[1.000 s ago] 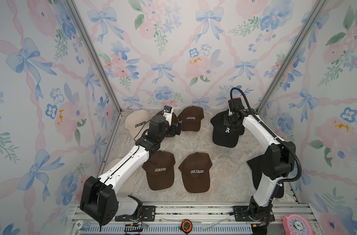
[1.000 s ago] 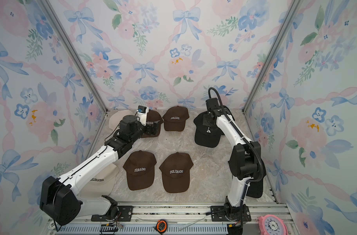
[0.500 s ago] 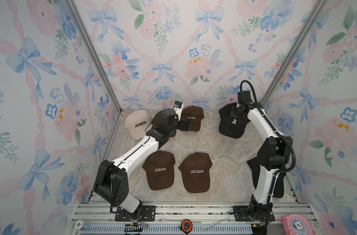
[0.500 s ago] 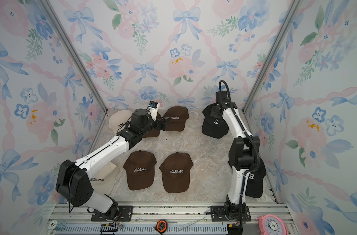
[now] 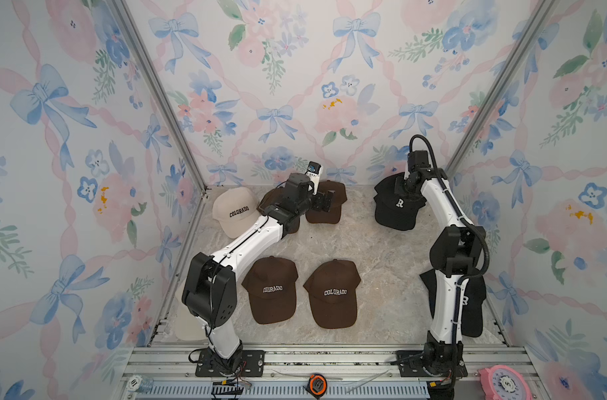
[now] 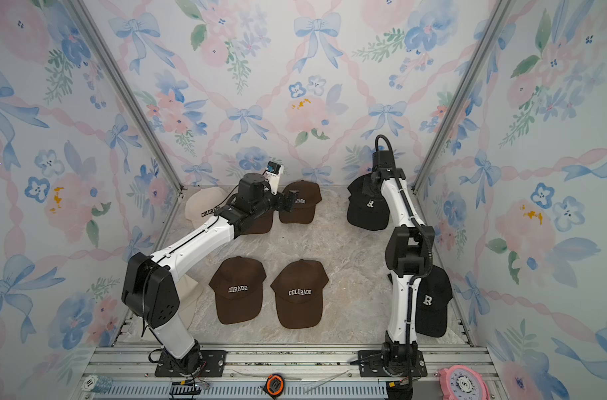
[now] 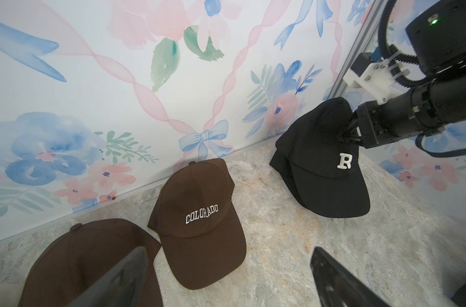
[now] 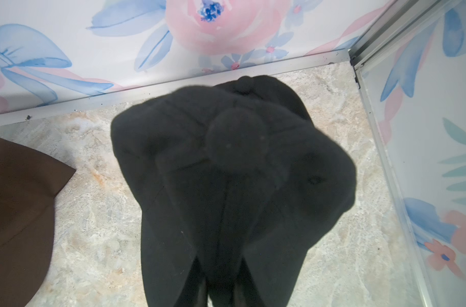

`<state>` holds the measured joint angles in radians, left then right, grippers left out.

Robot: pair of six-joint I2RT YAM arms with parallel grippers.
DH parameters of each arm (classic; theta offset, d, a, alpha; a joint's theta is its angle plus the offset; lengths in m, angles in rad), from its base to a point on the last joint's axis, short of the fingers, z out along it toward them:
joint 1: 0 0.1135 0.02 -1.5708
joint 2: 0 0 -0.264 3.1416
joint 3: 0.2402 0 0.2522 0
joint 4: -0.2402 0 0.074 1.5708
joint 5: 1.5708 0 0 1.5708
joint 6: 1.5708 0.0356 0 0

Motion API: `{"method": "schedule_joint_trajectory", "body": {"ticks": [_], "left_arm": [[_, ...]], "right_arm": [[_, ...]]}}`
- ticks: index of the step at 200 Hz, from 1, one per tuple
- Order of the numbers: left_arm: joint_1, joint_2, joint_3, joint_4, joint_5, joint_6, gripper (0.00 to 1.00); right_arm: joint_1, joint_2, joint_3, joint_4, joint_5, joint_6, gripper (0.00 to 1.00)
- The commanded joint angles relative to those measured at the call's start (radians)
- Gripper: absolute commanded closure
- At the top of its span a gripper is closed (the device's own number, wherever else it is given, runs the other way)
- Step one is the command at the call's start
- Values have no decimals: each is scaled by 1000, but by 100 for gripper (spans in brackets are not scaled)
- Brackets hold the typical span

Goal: Stack the baseball caps by color
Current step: Place the baseball cap on the baseball cap.

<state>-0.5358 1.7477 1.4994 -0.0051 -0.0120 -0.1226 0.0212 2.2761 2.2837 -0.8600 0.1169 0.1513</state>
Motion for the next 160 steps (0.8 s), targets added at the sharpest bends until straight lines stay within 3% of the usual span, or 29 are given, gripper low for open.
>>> {"method": "schedule_joint_trajectory", "body": {"ticks": [1,160], "left_arm": [[-4,31,42,-13,21,21,2],[-4,95,118,-29,31,23,2]], "right_arm": [[-18,22,52,-70,-58,-35,84],[-49,141,128,-116,-94,-102,81]]}}
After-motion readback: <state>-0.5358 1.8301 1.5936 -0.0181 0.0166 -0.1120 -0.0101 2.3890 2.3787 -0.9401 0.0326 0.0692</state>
